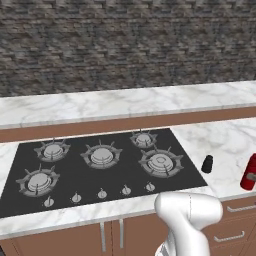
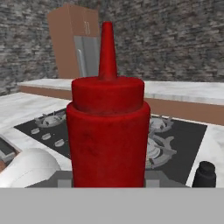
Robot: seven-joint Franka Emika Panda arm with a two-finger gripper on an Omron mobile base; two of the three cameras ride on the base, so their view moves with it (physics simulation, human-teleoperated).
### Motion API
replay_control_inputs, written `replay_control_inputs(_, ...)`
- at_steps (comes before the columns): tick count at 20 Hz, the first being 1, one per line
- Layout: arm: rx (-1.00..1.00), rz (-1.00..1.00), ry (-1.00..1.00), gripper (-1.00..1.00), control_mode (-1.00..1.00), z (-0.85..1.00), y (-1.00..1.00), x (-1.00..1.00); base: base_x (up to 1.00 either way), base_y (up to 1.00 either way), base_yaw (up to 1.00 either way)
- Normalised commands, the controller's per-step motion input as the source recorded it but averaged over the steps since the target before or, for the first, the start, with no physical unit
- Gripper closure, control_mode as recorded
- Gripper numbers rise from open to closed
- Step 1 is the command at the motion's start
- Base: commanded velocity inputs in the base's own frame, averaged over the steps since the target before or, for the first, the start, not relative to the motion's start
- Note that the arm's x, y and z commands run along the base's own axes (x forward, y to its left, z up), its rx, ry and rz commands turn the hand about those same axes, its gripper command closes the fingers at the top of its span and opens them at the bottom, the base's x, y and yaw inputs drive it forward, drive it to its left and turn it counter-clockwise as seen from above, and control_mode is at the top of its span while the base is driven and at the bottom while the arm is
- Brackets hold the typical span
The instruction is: Take 2 condiments from the cabinet and move them on the counter near the stove.Make sure the condiments are lined up with each other, next to each other.
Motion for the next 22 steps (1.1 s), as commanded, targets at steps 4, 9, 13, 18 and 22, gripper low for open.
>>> replay_control_inputs(4,0.0,0.0,-0.02,1.0,-1.0,-0.21,0.0,0.11,0.0,0.0,0.0)
replay_control_inputs(9,0.0,0.0,-0.02,1.0,-1.0,-0.03,-0.02,0.0,0.0,0.0,0.0)
replay_control_inputs(13,0.0,0.0,-0.07,1.0,-1.0,0.0,-0.01,0.0,0.0,0.0,0.0)
replay_control_inputs(18,0.0,0.03,-0.04,1.0,-1.0,0.0,-0.05,0.05,0.0,0.0,0.0)
replay_control_inputs(22,0.0,0.06,-0.04,1.0,-1.0,0.0,-0.01,0.07,0.0,0.0,0.0)
